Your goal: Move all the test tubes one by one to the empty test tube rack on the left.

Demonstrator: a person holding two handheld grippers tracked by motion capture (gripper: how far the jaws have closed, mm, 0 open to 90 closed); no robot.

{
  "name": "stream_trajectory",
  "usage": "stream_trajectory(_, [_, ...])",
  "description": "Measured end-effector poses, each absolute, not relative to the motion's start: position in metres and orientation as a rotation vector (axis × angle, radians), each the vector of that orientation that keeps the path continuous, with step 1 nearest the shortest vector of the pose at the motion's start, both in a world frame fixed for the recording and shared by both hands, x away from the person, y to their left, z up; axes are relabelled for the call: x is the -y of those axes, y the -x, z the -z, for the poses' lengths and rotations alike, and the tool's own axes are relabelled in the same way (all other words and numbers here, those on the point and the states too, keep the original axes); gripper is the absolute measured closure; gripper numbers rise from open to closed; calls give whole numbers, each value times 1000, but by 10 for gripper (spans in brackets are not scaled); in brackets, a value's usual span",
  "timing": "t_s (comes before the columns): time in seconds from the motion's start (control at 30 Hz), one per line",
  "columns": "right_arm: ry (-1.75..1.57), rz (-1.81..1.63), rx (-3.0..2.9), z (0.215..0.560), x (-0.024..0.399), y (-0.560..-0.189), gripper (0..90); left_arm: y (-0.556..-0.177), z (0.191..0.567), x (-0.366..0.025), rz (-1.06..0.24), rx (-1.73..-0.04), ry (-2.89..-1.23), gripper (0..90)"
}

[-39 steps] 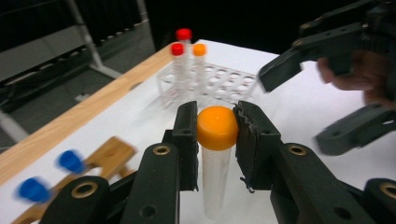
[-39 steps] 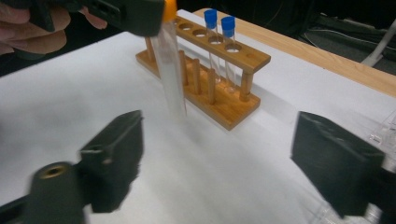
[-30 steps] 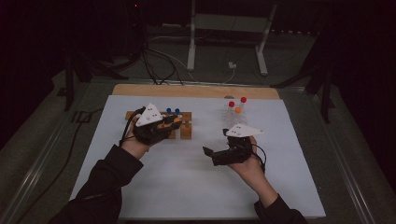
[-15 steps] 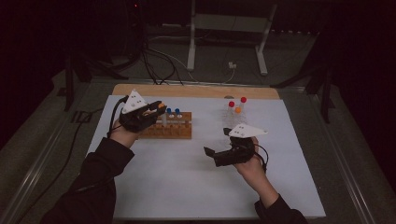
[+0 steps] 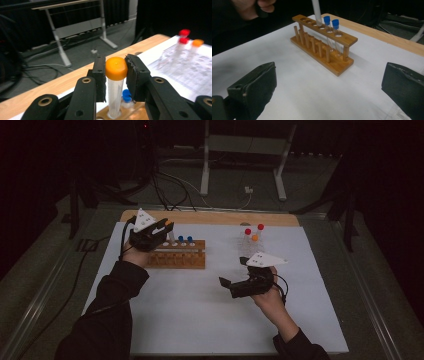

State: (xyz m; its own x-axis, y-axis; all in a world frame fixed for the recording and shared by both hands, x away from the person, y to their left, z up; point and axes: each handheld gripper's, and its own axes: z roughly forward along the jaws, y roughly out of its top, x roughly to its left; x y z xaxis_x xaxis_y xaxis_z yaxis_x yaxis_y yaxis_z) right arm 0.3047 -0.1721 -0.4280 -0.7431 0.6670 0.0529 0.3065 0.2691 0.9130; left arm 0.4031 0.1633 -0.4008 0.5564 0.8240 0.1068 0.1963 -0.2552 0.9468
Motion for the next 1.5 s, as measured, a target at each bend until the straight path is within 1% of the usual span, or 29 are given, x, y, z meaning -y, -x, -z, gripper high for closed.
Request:
stream_trajectory(0.13, [-880,-1477,-2198,427,173,-304,0,-410,411,-160,-761,-866,-1777,718])
stream_trajectory(0.4, [-839,-1491,-2218,426,172,-302,0,-418,439,-154,-710,-922,-1808,718])
stream_trajectory(0.6, [-837,-1494,-2220,425,172,-302,0,-420,451,-153,-701,-950,-1811,717])
stream_trajectory(0.93, [-803,-1493,-2244,427,170,-301,0,-420,457,-154,-693,-965,-1821,716])
stream_trajectory(1.23, [-810,-1490,-2231,424,173,-301,0,-421,456,-157,-653,-983,-1823,705])
stream_trajectory(1.27, [-812,-1486,-2229,424,173,-301,0,-421,456,-157,-646,-979,-1833,697])
stream_trajectory(1.3, [-813,-1485,-2229,424,174,-302,0,-421,456,-157,-637,-975,-1842,667])
stream_trajectory(1.4, [-818,-1486,-2216,422,177,-303,0,-417,455,-160,-625,-971,-1839,541])
stream_trajectory(1.43, [-816,-1486,-2209,421,179,-303,0,-415,453,-162,-625,-969,-1831,528])
stream_trajectory(1.5, [-828,-1492,-2187,419,184,-305,0,-408,448,-164,-639,-949,-1818,426])
